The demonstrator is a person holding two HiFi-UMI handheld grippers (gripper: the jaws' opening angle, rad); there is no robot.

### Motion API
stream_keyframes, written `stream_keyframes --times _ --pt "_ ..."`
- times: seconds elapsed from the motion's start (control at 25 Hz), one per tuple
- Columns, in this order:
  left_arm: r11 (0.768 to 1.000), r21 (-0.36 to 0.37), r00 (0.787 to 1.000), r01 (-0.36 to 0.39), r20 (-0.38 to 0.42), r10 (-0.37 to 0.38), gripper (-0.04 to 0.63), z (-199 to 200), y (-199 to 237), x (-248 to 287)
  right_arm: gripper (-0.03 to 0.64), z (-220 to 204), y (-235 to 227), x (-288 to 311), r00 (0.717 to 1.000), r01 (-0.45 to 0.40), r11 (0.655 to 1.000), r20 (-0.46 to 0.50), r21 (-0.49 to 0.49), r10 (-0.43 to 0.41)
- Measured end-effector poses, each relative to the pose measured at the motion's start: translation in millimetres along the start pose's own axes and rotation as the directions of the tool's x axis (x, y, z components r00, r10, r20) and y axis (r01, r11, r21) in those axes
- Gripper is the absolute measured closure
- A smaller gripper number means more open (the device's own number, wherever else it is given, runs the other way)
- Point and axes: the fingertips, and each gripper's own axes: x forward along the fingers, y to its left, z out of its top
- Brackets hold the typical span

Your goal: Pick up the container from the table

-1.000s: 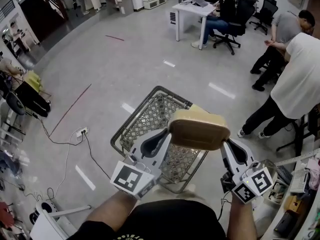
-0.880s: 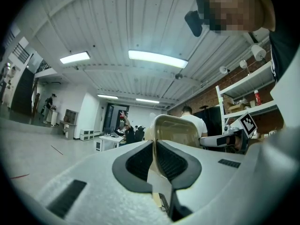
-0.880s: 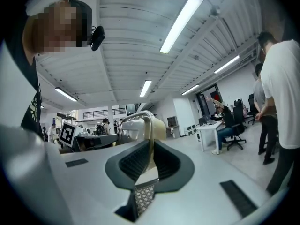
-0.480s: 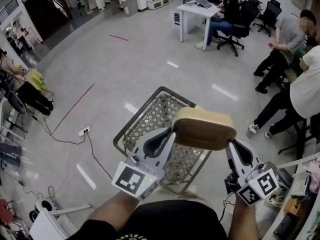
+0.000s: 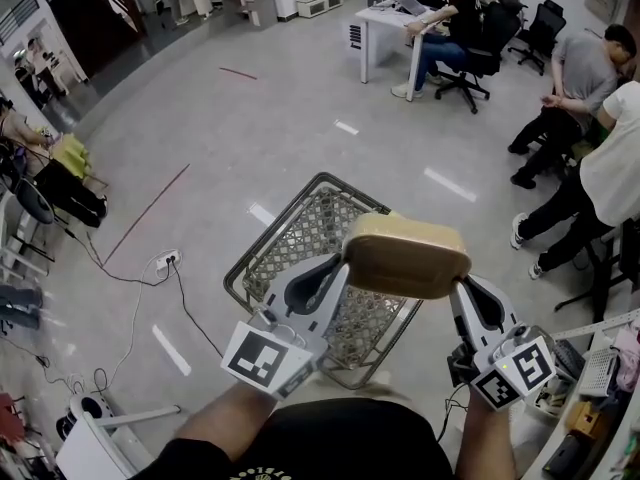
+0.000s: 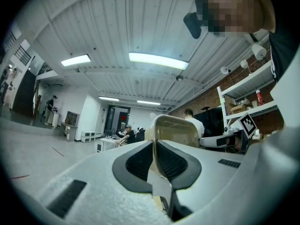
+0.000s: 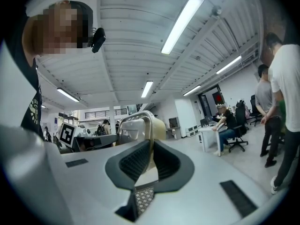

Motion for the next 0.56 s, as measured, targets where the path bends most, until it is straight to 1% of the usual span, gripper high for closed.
stream_keyframes --times 0.08,0.24,0.56 --pt "1.0 -0.003 1.0 -0.002 0.009 0.002 0.566 4 -2 6 0.586 4 -5 1 1.0 -0.007 1.0 0.001 0.002 0.007" --pt "1.0 0.009 1.0 -0.026 -0.011 0.027 0.566 4 -4 17 0.586 10 -16 0 1.0 -0.021 1.0 0.003 0.007 0.021" --pt "1.0 0.008 0.999 -0.028 0.018 0.028 0.566 8 -10 29 0.586 17 -30 0 0.999 -0.04 0.999 0.013 0.001 0.04"
